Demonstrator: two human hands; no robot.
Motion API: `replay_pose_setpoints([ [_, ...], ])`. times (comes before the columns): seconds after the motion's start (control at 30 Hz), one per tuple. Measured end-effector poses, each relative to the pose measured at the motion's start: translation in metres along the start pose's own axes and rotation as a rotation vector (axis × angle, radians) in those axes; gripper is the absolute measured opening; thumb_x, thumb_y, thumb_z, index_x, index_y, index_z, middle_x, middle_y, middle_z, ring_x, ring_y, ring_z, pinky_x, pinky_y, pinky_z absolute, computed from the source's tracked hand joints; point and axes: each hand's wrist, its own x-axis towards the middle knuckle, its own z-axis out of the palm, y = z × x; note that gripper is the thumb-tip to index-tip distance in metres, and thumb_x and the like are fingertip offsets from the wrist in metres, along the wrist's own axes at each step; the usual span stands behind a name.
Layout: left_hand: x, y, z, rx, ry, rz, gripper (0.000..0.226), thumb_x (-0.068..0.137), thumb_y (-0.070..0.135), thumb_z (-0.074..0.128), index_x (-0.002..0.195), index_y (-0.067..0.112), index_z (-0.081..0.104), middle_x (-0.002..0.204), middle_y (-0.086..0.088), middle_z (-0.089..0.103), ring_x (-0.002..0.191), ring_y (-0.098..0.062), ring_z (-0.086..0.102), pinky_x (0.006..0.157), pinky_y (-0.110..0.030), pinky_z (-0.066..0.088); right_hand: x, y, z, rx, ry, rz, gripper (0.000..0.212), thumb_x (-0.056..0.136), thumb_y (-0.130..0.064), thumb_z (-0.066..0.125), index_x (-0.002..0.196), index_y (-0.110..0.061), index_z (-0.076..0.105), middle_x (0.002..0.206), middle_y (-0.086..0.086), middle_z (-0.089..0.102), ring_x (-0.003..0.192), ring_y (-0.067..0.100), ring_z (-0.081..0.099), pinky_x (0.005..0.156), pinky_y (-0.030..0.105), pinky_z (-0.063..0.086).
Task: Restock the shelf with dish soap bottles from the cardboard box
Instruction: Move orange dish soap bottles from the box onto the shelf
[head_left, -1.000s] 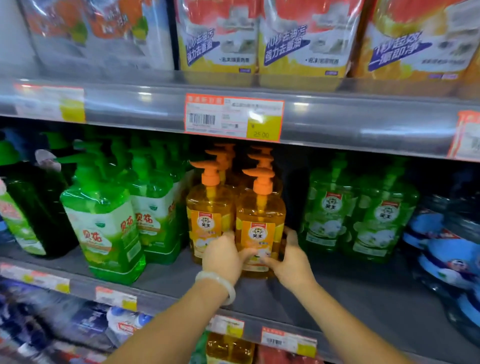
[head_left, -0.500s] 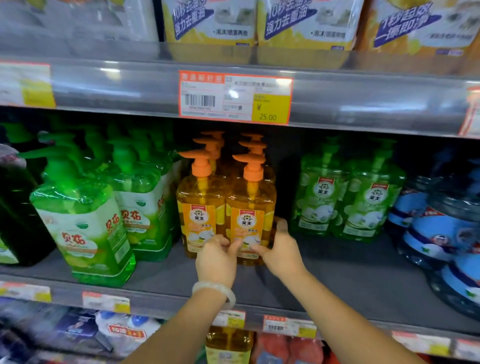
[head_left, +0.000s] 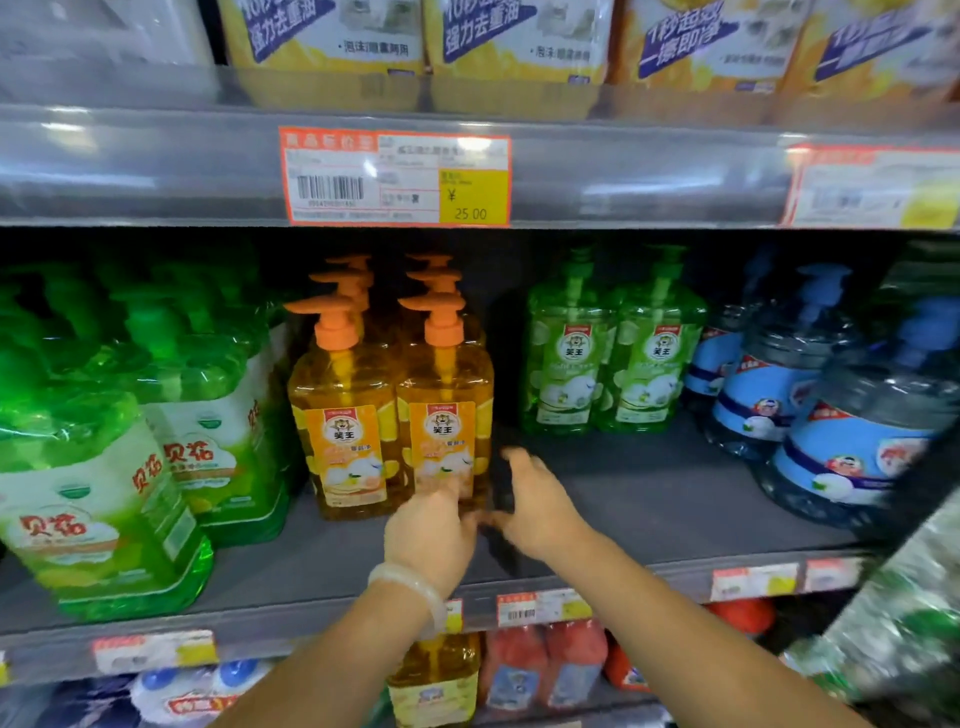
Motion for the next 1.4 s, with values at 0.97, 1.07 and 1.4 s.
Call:
replay_pose_setpoints([
  [0.97,-0.262,0.427,0.184,0.315,-0.639,1.045,0.064,0.090,0.024,0.055,0.145,0.012,0.024,0.154,-0.014,0.019,0.144,-0.033,0.012,0.117,-0.044,0.020,-0.445,0.338,-0.191,-0.376,0.167,0.833,0.072,0.083,-0.029,0.064,0.142,-0.014,0.025,0.151,0.007,0.026,0.139,0.032,0.024,0.112,0.041,0.029],
  [1.07,-0.298,0.467,0.197,0.311,-0.690,1.089,0.065,0.091,0.024,0.056,0.146,0.012,0.023,0.155,-0.014,0.017,0.145,-0.032,0.009,0.118,-0.044,0.017,-0.479,0.370,-0.204,-0.358,0.180,0.870,0.073,0.082,-0.032,0.066,0.141,-0.014,0.027,0.148,0.008,0.030,0.139,0.030,0.025,0.114,0.041,0.029],
  [1.4,-0.304,0.566,0.287,0.344,-0.774,1.093,0.060,0.088,0.031,0.058,0.139,0.013,0.032,0.151,-0.013,0.025,0.142,-0.031,0.018,0.115,-0.044,0.024,-0.498,0.480,-0.247,-0.251,0.184,0.935,0.075,0.083,-0.031,0.063,0.144,-0.012,0.023,0.151,0.006,0.027,0.141,0.029,0.021,0.115,0.036,0.020],
])
